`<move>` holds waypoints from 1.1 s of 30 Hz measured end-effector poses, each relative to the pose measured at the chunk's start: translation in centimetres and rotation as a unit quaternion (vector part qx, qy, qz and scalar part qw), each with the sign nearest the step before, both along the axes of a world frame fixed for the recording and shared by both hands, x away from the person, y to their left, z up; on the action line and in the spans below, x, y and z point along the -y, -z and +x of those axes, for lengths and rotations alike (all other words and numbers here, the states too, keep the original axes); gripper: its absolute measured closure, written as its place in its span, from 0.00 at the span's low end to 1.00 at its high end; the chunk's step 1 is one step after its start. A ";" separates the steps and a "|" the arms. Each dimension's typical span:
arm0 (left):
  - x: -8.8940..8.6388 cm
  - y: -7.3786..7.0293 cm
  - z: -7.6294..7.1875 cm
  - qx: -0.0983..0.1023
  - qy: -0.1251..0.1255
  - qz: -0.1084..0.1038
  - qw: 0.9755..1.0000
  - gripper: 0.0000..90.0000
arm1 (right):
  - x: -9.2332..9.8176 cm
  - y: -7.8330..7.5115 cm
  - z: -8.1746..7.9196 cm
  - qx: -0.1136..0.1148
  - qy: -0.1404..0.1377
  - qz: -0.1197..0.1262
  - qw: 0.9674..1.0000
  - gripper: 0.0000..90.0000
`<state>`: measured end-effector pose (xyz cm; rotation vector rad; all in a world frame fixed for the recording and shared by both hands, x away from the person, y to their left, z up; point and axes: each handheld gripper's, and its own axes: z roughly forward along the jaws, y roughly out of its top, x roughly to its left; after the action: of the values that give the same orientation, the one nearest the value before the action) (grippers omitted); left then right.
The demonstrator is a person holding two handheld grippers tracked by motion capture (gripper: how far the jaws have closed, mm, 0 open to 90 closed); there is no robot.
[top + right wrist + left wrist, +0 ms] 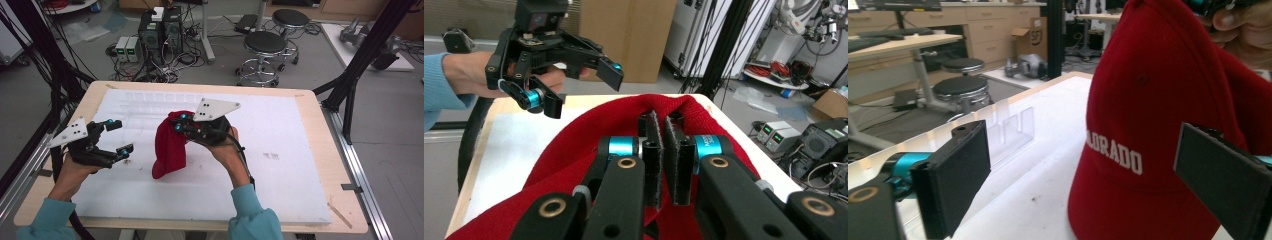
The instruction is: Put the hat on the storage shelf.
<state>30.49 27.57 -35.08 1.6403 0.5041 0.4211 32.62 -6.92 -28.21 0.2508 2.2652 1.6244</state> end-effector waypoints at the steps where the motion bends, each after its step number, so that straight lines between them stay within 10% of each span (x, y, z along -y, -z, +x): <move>1: 0.1 -0.1 0.1 -0.001 0.004 -0.004 1.000 0.09 | 0.0 0.0 0.0 0.000 0.000 0.000 1.000 0.97; 33: 6.5 -3.8 1.0 -0.021 0.099 0.021 0.995 0.07 | -0.9 0.2 -0.2 0.004 -0.026 -0.017 1.000 0.97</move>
<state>31.52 21.05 -31.23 1.7249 0.3604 0.2515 32.40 -6.01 -28.41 0.1793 2.3105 1.6066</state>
